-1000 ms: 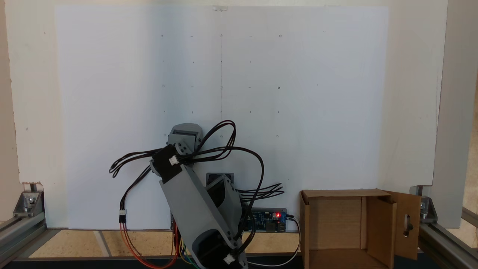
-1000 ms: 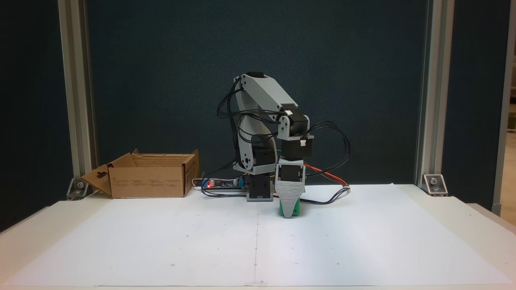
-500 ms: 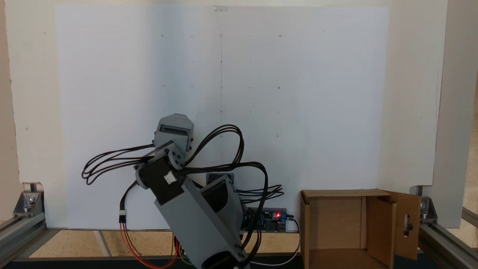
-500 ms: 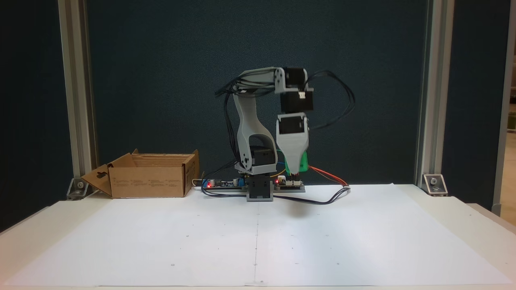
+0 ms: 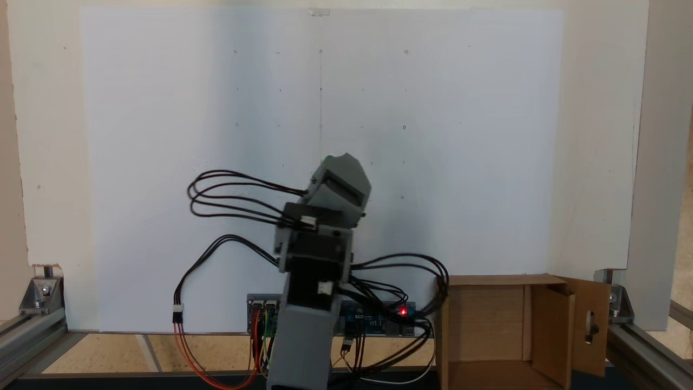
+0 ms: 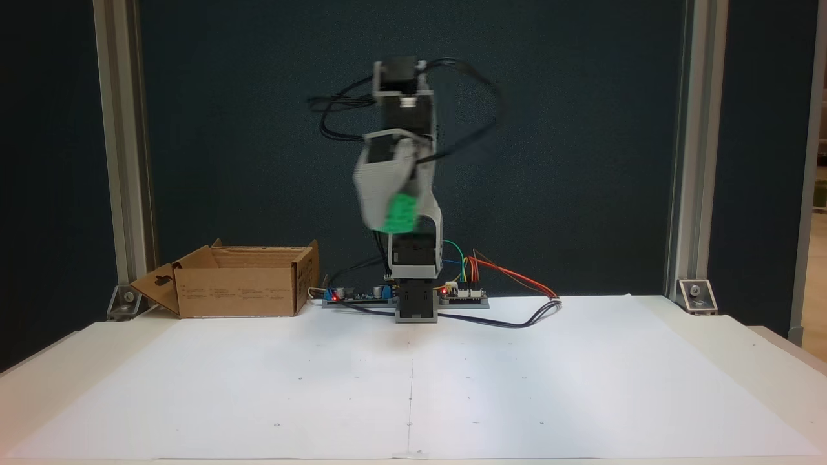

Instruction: Grasp a green dice and put it in the bin.

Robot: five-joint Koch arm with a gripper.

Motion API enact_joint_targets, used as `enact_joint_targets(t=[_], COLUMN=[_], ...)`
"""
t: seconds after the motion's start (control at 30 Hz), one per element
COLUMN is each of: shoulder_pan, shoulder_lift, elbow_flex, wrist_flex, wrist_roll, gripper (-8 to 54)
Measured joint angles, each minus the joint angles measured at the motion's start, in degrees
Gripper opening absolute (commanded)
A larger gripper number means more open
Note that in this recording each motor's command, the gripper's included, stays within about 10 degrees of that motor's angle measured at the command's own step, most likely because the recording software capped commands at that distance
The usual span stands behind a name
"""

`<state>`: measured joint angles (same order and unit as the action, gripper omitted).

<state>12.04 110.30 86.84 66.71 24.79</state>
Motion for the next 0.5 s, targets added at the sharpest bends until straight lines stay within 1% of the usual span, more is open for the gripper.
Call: enact_joint_targets(t=[0.2,0.23,0.27,0.33,0.43,0.47,0.5], shoulder_pan=[20.6,25.0,33.1,38.5,51.1,58.7,60.3], shoulder_lift=[0.2,0.2,0.2,0.2,0.2,-0.6,-0.9], elbow_flex=[0.0,0.0,0.0,0.0,-0.1,-0.2,-0.4], wrist_flex=[-1.0,-1.1,-1.1,-1.1,-1.1,-1.3,-1.3], wrist_roll=[-13.2,-15.7,-20.2,-23.5,-29.2,-32.5,-33.4], gripper=[11.4,11.4,11.4,11.4,11.4,11.4,11.4])
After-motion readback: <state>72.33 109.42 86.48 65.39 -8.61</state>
